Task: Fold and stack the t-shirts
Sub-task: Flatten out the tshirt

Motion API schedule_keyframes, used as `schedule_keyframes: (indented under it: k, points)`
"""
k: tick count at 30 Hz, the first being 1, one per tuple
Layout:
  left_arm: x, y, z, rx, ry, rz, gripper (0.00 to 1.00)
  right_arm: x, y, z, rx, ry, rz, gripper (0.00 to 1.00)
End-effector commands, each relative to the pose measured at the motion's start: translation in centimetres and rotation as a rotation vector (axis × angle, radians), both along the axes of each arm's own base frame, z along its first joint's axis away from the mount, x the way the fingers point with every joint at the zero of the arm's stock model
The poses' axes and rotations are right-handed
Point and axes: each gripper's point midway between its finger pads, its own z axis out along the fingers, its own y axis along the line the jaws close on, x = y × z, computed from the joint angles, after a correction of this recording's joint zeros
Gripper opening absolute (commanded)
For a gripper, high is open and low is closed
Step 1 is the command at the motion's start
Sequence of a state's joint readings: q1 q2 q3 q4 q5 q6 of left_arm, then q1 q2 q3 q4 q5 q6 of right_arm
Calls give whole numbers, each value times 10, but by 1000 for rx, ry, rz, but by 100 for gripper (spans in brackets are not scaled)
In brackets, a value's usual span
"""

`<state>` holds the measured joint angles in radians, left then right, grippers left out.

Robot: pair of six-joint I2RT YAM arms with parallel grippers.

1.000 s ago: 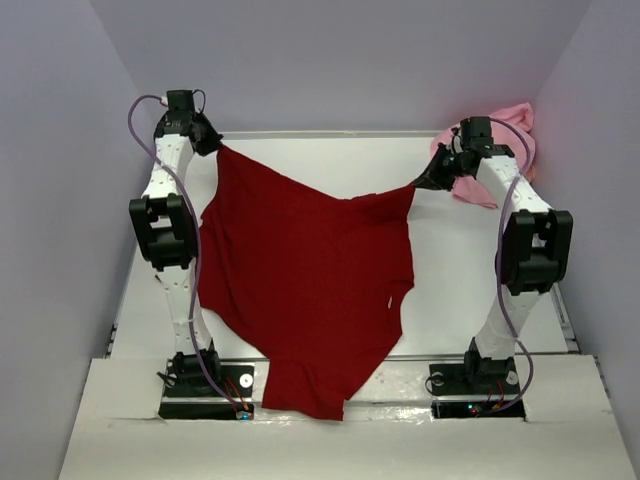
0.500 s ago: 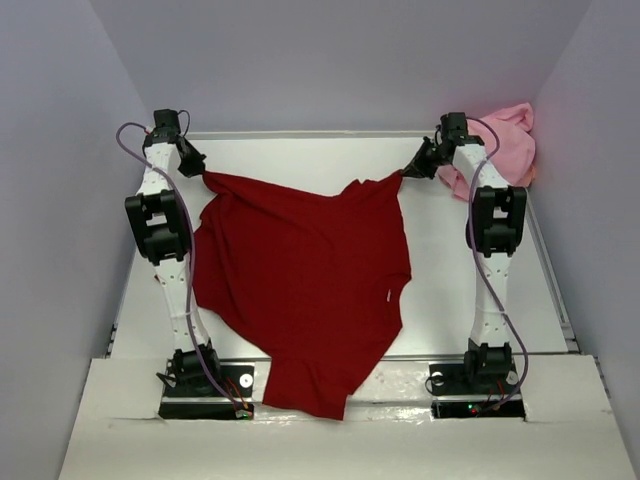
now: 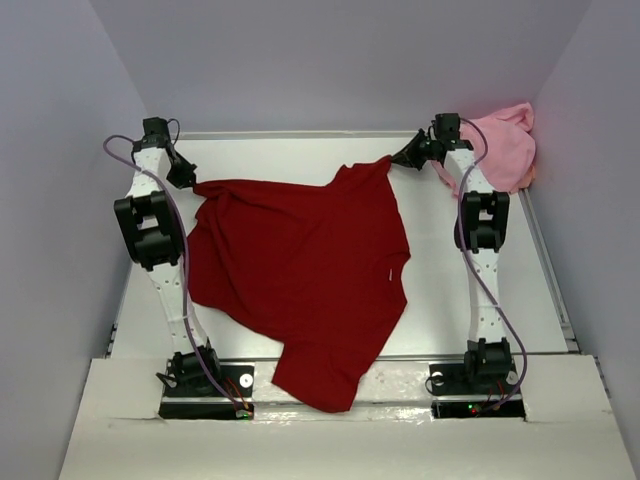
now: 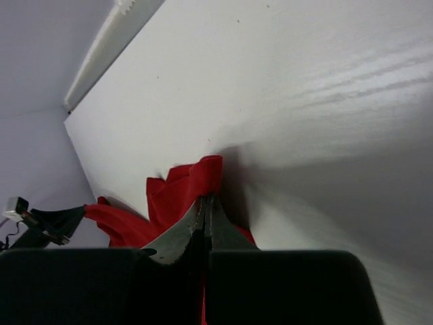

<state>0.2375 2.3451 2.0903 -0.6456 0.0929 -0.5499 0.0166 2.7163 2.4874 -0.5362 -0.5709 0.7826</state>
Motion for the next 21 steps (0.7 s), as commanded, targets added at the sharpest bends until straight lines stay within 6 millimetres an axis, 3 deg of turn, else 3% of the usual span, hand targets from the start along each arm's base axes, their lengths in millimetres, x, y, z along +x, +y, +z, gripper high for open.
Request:
schedule_keyframes:
  k: [1,9,17,21]
  points:
    - [-15,0,49,10,-74,41,0,29,17,39,145,-173,10,0]
    - [-30,-21,56,-80,-112,83,0,63,26,48,402,-272,-65,0]
    - [-35,-29,67,-35,-108,79,0,69,18,43,412,-303,-95,0]
    - [-25,-28,72,-22,-144,80,0,69,17,46,389,-329,-90,0]
